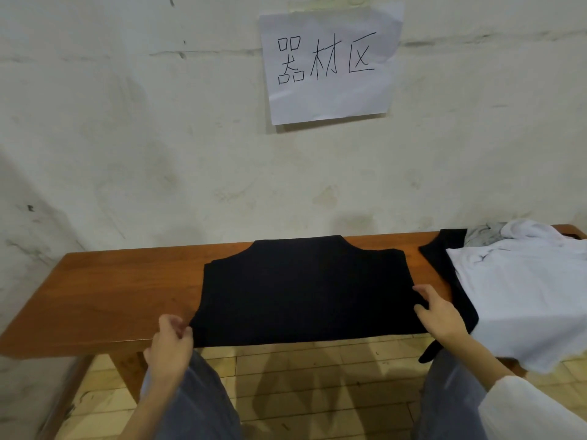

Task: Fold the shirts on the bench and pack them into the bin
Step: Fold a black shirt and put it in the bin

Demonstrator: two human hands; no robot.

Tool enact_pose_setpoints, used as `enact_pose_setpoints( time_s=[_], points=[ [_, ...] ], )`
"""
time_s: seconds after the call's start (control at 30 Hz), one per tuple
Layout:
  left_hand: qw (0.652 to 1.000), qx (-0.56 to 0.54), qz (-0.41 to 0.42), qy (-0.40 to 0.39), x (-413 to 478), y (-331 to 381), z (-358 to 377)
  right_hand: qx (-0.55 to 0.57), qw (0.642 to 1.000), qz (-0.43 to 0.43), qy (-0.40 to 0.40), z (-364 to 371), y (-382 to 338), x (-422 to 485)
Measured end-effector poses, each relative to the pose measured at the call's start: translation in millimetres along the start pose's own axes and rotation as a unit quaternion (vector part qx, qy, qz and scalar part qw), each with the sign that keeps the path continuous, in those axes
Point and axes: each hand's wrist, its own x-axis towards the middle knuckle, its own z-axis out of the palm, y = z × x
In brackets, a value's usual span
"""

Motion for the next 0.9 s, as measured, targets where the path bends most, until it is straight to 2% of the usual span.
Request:
enact_pose_setpoints(
  time_s=[0.1,0.2,0.3,0.4,0.53,0.6,0.7,0.83,0.9],
  points=[
    [0.998,0.061,0.000,-0.026,0.2,0.8,6.2,-0.057,0.998,-0.012,0.038,3.4,-5.4,-0.2],
    [0.997,0.079,-0.006,0.015,3.1,9.0,15.3,-0.032,0.991,-0.075,0.109,10.7,-24.1,6.8],
    [0.988,0.138,0.037,0.054,14.5,21.8,28.0,-0.056,0.989,-0.119,0.071,26.5,-50.2,23.3],
    [0.979,0.155,0.122,0.049,38.0,44.2,39.8,-0.116,0.986,-0.116,0.027,42.6,-74.2,41.2],
    [0.940,0.227,0.244,-0.075,61.4,72.2,67.1,-0.173,0.980,-0.098,-0.028,60.0,-81.5,56.8],
    [0.917,0.283,0.249,-0.127,63.5,67.9,78.1,-0.213,0.970,-0.115,-0.025,67.0,-71.5,56.8],
    [0.904,0.327,0.248,-0.118,76.2,48.8,76.3,-0.246,0.959,-0.142,-0.008,64.6,-53.6,60.7],
    [0.907,0.330,0.219,-0.142,85.3,52.6,65.9,-0.254,0.955,-0.147,-0.040,53.7,-52.7,68.7],
    [0.917,0.319,0.215,-0.107,70.9,64.9,70.1,-0.252,0.957,-0.144,-0.015,59.1,-66.4,58.9]
  ],
)
